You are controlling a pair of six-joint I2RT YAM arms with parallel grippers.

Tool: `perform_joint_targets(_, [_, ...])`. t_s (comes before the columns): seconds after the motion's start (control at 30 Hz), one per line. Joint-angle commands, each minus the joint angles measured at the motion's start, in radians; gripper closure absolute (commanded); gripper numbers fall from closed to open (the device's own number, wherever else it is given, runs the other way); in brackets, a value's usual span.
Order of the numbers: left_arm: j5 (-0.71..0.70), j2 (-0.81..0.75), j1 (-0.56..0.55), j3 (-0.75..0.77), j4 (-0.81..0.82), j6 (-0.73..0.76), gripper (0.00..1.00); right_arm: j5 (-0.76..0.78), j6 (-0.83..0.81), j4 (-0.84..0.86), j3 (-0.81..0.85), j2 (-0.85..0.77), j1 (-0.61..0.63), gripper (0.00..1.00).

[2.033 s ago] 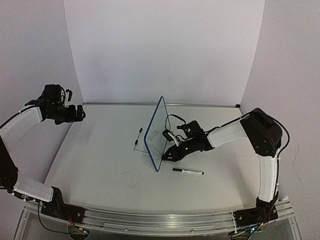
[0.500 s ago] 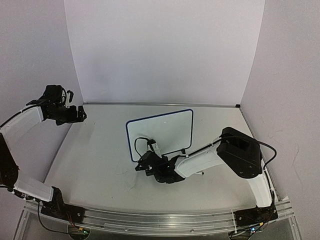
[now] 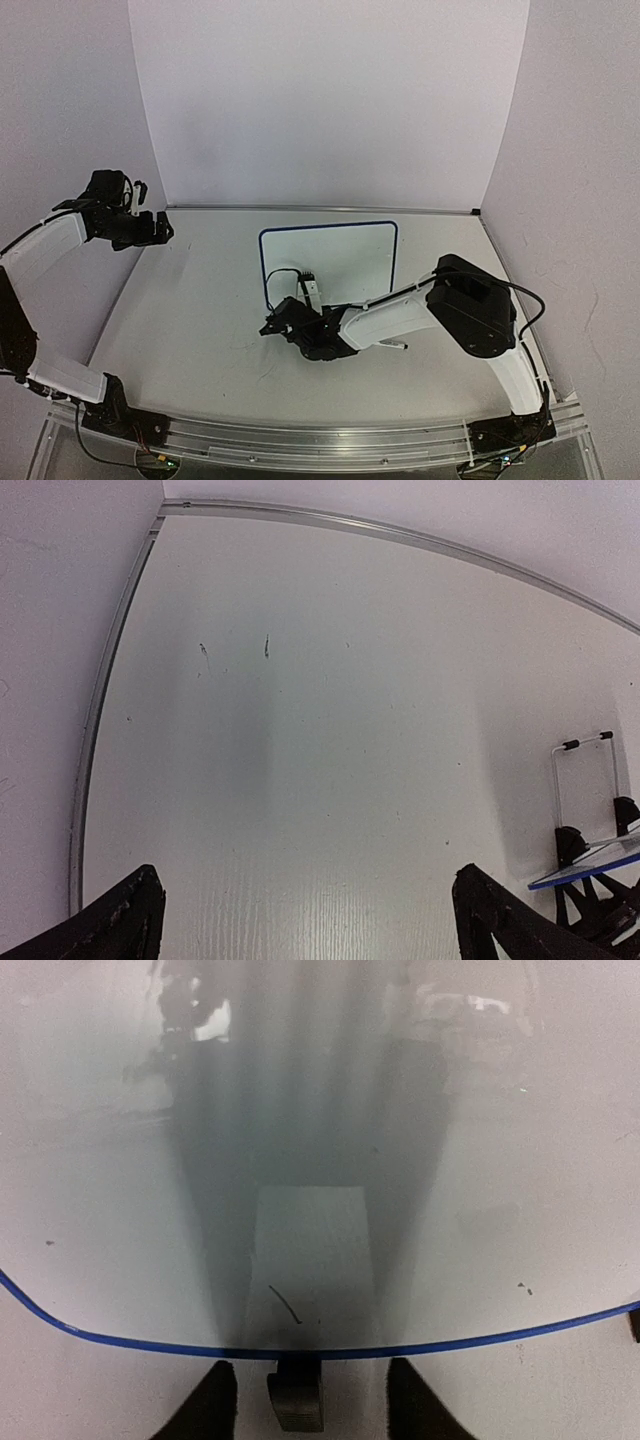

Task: Write a sentence on the whiteboard
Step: Move the whiteboard to the center of the board, then pick up the whiteboard marker from the center of the board.

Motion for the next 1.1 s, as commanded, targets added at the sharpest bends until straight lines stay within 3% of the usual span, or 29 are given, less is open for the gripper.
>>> perform_joint_targets(0.0, [0.022,-0.012,0.002,0.015,0.017,0.008,0.01,-0.024,-0.082,0.067,-0.063,-0.113,0.023,0.33])
perform_joint_targets(0.13, [0.022,-0.015,0.002,0.011,0.022,0.01,0.01,-0.091,-0.147,0.119,-0.136,-0.189,0.039,0.24])
perform_joint_targets(0.4, [0.061,-0.034,0.002,-0.011,0.038,0.031,0.01,-0.305,-0.285,0.127,-0.334,-0.423,0.049,0.17])
perform_joint_targets(0.57, [0.098,-0.051,-0.016,-0.024,0.041,0.028,0.01,-0.431,-0.396,-0.13,-0.417,-0.588,0.024,0.17])
perform_joint_targets(0.67, [0.094,-0.05,-0.073,-0.011,0.03,-0.01,0.01,-0.506,-0.418,-0.278,-0.463,-0.663,-0.035,0.18])
perform_joint_targets(0.83, [0.088,-0.056,-0.217,-0.022,0.052,-0.131,0.01,-0.671,-0.478,-0.368,-0.566,-0.757,-0.181,0.18])
perform_joint_targets(1.07, [0.146,-0.088,-0.294,-0.196,0.239,-0.363,0.02,-0.732,-0.514,-0.417,-0.559,-0.699,-0.321,0.26])
